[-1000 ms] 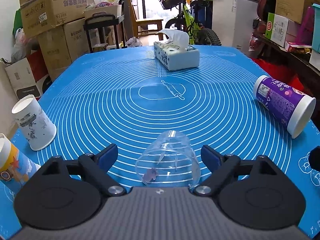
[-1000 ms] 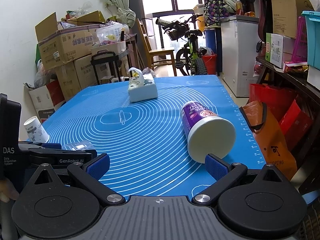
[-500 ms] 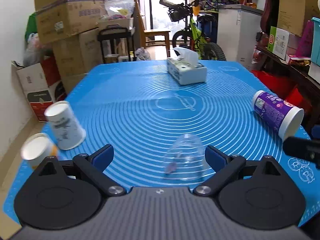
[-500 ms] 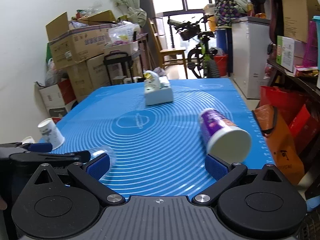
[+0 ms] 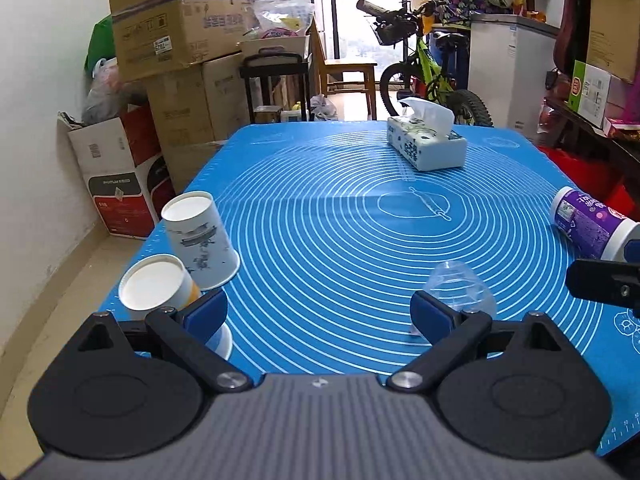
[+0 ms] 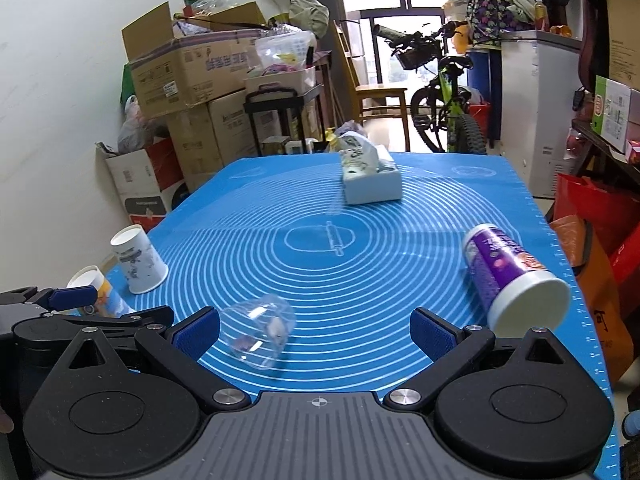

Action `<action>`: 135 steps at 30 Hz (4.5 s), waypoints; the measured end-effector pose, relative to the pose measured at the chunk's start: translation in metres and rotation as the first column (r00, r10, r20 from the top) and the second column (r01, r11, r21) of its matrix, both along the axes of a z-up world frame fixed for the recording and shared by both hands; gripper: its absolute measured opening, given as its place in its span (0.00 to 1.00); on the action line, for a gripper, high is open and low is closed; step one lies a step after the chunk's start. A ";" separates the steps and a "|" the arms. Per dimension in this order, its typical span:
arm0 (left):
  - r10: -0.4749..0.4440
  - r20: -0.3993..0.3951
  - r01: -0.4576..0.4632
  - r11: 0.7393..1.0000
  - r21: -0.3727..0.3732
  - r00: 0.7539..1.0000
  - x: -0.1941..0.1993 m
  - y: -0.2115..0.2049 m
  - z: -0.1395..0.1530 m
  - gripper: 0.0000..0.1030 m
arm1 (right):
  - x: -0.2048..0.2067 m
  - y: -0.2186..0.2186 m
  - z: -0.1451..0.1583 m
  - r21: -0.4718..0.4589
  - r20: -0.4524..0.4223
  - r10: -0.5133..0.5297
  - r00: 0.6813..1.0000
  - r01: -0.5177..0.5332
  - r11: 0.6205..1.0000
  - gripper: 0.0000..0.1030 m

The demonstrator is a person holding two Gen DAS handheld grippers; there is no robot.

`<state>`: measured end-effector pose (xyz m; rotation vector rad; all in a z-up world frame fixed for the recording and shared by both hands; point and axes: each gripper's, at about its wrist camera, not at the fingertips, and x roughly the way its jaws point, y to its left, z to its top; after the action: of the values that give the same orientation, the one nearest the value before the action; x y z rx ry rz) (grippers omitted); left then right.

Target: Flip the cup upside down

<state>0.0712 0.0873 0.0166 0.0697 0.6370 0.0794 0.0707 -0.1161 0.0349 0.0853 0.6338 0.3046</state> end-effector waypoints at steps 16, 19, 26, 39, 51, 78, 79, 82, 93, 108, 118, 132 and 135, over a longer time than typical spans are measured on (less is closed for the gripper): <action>0.031 0.063 -0.035 0.998 0.061 0.998 0.027 0.014 0.000 0.94 | 0.088 0.040 -0.011 0.026 -0.262 0.069 0.963 -0.064 0.998 0.86; 0.041 0.082 -0.047 0.996 0.078 0.996 0.034 0.018 0.000 0.94 | 0.103 0.045 -0.023 0.048 -0.326 0.074 0.942 -0.062 0.997 0.83; 0.046 0.079 -0.052 0.996 0.076 0.996 0.043 0.024 -0.006 0.94 | 0.133 0.053 -0.044 0.097 -0.451 0.079 0.889 -0.039 0.994 0.75; 0.049 0.068 -0.052 0.997 0.051 0.997 0.046 0.030 -0.009 0.94 | 0.154 0.053 -0.064 0.177 -0.549 0.114 0.828 -0.019 0.984 0.58; 0.041 0.080 -0.045 0.998 0.046 0.996 0.037 0.027 -0.005 0.94 | 0.084 0.060 -0.045 -0.021 -0.122 0.107 0.987 -0.111 0.994 0.48; -0.033 0.077 0.034 0.999 -0.020 0.996 -0.023 0.005 -0.013 0.94 | -0.021 0.041 -0.062 -0.144 0.100 0.174 0.980 -0.159 0.977 0.69; -0.040 0.078 0.042 0.999 -0.023 0.996 -0.026 0.003 -0.012 0.94 | -0.025 0.039 -0.059 -0.142 0.105 0.171 0.980 -0.155 0.978 0.73; -0.072 0.079 0.074 0.997 -0.029 0.994 -0.038 -0.003 -0.010 0.94 | -0.042 0.030 -0.051 -0.130 0.103 0.137 0.985 -0.123 0.984 0.77; -0.161 0.055 0.163 0.986 -0.043 0.985 -0.079 -0.021 -0.024 0.94 | -0.095 -0.011 -0.053 -0.109 0.083 -0.015 0.996 0.024 0.994 0.77; -0.215 0.011 0.215 0.976 -0.028 0.977 -0.103 -0.040 -0.037 0.94 | -0.124 -0.023 -0.054 -0.119 0.085 -0.018 0.996 0.028 0.993 0.77; -0.230 0.007 0.230 0.973 -0.025 0.973 -0.108 -0.049 -0.039 0.94 | -0.129 -0.025 -0.054 -0.123 0.086 -0.024 0.996 0.035 0.992 0.77; -0.205 0.025 0.206 0.978 -0.037 0.978 -0.109 -0.048 -0.034 0.94 | -0.130 -0.028 -0.053 -0.120 0.091 -0.029 0.995 0.040 0.992 0.77; -0.202 0.022 0.203 0.979 -0.024 0.979 -0.109 -0.049 -0.035 0.94 | -0.130 -0.028 -0.053 -0.119 0.092 -0.031 0.995 0.041 0.992 0.77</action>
<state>-0.0373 0.0382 -0.0188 0.1086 0.6086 -0.1249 -0.0596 -0.1440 -0.0182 -0.0327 0.5597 0.2334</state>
